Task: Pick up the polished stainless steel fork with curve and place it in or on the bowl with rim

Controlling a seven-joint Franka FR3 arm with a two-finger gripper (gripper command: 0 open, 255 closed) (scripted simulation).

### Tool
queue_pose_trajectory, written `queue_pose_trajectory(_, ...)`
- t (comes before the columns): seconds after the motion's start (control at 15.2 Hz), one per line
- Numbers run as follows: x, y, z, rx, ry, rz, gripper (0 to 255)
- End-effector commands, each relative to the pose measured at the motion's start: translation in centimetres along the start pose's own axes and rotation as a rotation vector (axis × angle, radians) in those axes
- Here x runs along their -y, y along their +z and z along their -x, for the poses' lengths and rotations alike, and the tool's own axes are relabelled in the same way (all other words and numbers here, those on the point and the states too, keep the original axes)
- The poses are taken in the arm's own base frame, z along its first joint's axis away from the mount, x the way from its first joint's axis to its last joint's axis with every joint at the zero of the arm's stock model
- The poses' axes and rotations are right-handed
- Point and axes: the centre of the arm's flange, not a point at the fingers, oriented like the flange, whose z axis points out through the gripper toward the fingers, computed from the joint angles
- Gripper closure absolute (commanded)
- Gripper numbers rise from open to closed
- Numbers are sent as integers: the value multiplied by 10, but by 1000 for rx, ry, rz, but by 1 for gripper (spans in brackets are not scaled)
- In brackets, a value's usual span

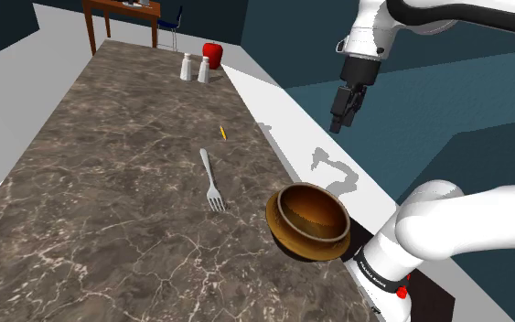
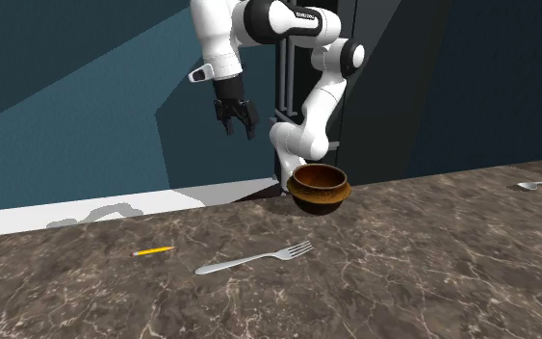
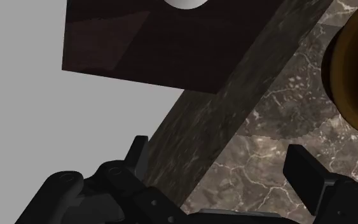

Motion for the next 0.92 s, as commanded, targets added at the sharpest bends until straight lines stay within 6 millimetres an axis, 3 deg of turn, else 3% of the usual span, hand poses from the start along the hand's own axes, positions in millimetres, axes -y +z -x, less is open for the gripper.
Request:
queue_pose_trajectory(0.0,0,0,0,0,0,0,0)
queue_pose_trajectory(0.4,72,29,-17,-28,136,5,0)
queue_pose_trajectory(0.86,151,62,-50,-61,295,11,0)
